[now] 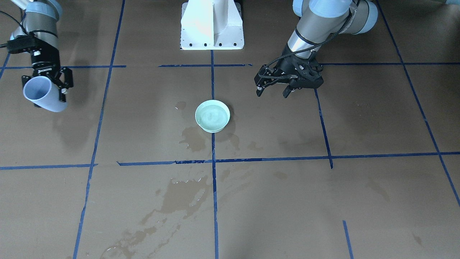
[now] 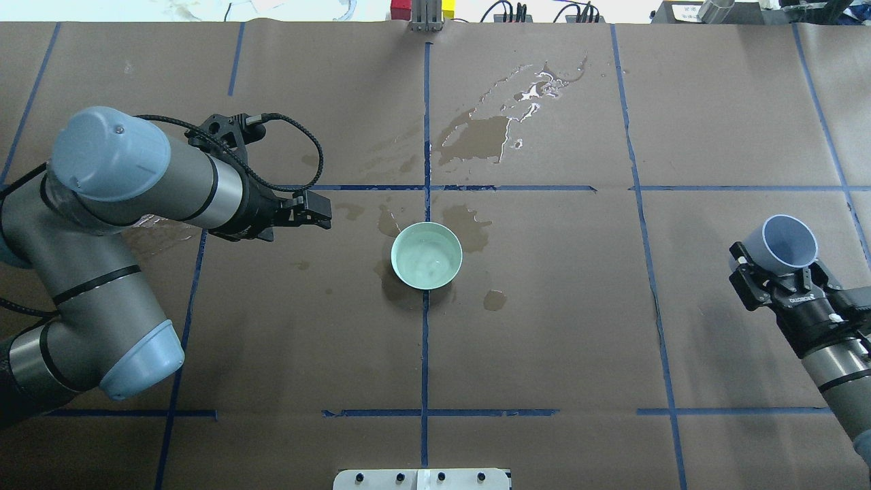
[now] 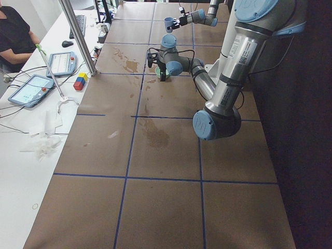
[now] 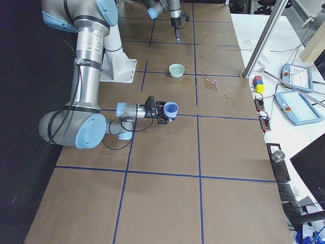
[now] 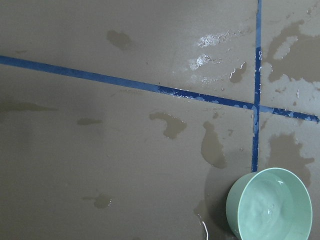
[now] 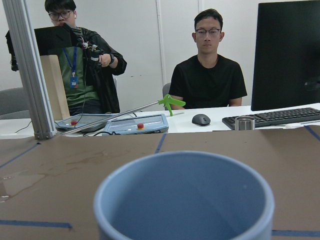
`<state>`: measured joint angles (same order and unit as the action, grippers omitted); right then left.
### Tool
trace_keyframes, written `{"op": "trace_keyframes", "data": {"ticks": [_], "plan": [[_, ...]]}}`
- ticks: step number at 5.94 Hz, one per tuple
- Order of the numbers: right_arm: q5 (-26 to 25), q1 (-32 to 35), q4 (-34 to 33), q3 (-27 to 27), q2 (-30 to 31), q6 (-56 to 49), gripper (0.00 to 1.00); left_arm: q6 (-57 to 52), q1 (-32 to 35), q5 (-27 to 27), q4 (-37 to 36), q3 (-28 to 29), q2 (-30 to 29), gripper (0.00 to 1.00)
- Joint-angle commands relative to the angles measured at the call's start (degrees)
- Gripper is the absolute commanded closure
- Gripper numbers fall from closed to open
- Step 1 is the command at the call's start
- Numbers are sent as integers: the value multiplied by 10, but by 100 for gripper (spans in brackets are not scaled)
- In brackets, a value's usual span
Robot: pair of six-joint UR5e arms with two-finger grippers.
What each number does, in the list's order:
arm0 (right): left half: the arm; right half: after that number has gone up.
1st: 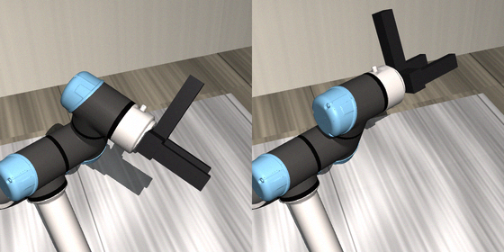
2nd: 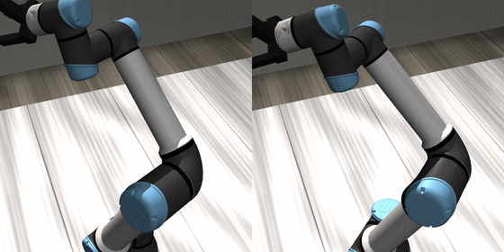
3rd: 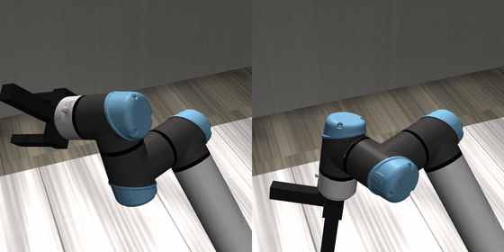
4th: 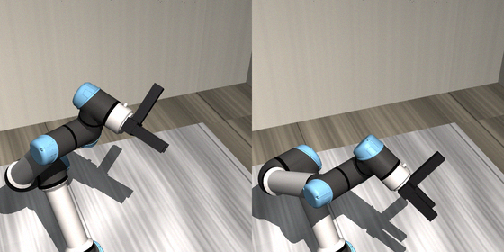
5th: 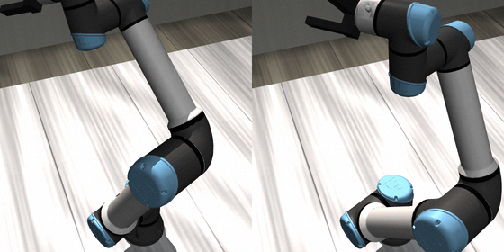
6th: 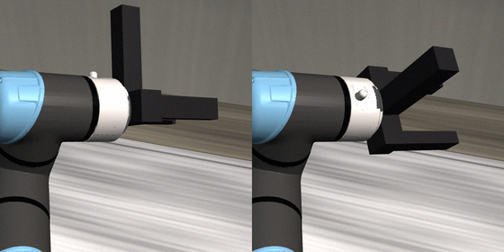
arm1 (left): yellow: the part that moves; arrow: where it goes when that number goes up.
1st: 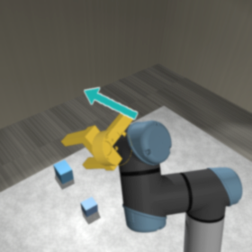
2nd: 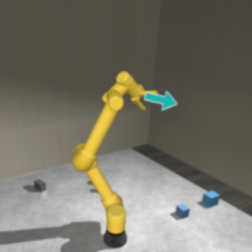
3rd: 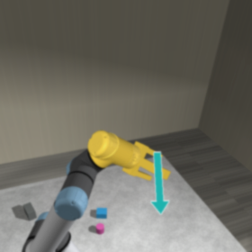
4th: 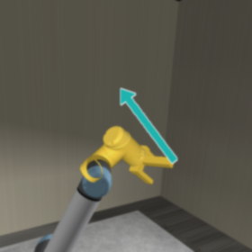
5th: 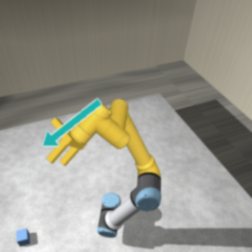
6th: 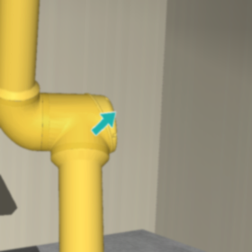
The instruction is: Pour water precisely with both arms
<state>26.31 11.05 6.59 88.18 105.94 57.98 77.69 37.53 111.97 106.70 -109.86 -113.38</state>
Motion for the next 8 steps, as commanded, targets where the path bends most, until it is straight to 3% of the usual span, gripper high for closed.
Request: {"op": "trace_keyframes", "data": {"ticks": [1, 8], "plan": [[-23, -1, 8, -53, 4, 5, 98, 0, 0, 0, 0, 0, 0, 0], [-23, -2, 6, -121, -22, 88, 92, 1, 0, 0, -1, -26, 22, 0]]}}
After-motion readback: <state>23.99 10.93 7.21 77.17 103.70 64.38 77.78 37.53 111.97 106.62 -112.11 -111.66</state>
